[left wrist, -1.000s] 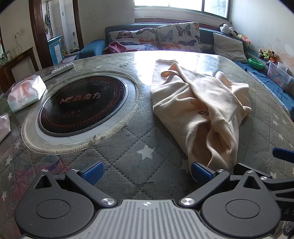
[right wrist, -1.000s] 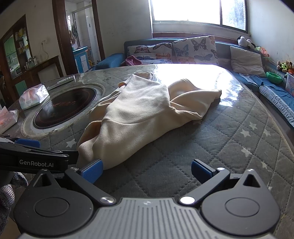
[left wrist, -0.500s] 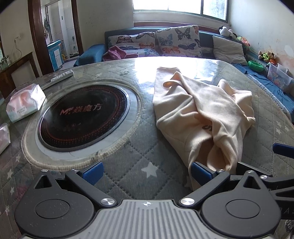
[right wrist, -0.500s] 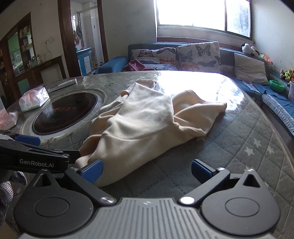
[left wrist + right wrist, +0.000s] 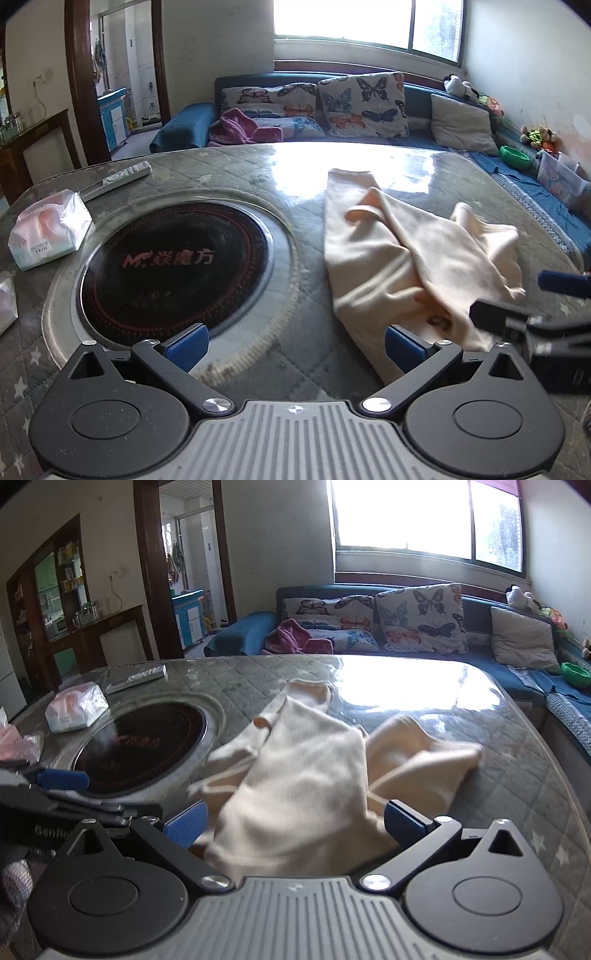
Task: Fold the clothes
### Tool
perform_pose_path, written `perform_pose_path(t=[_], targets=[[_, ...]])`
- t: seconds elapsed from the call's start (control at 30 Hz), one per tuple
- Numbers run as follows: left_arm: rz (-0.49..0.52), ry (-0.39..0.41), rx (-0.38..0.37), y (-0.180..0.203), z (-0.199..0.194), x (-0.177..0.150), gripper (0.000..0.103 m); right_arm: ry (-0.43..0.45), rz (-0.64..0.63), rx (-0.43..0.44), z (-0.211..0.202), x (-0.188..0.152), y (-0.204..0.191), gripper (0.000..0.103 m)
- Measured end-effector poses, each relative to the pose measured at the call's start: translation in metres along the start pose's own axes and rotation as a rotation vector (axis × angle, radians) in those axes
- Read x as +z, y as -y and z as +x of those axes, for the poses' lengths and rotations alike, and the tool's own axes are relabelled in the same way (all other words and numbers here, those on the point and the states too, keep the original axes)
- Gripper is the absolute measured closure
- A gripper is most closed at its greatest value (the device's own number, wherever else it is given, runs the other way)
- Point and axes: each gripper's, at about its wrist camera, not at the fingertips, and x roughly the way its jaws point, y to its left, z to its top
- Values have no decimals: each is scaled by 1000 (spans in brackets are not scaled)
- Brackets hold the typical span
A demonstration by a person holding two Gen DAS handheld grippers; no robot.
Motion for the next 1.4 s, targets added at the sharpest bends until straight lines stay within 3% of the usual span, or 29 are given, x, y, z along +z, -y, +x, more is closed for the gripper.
perform_pose_path(t=[0.73, 0.93, 1.1, 1.27, 1.4], targets=[[-18, -19, -11, -17, 38, 14, 1, -74, -27, 80, 123, 75, 4, 50], [-5, -9, -29, -15, 42, 22, 1, -116, -52, 50, 150, 79, 5, 74], [4, -7, -27, -13, 45, 25, 1, -104, -73, 32, 146, 76, 9, 97], [10, 1, -29, -10, 46, 30, 1, -45, -80, 11, 119, 76, 19, 100], [14, 20, -36, -7, 46, 37, 1, 36, -73, -29, 72, 71, 39, 101]])
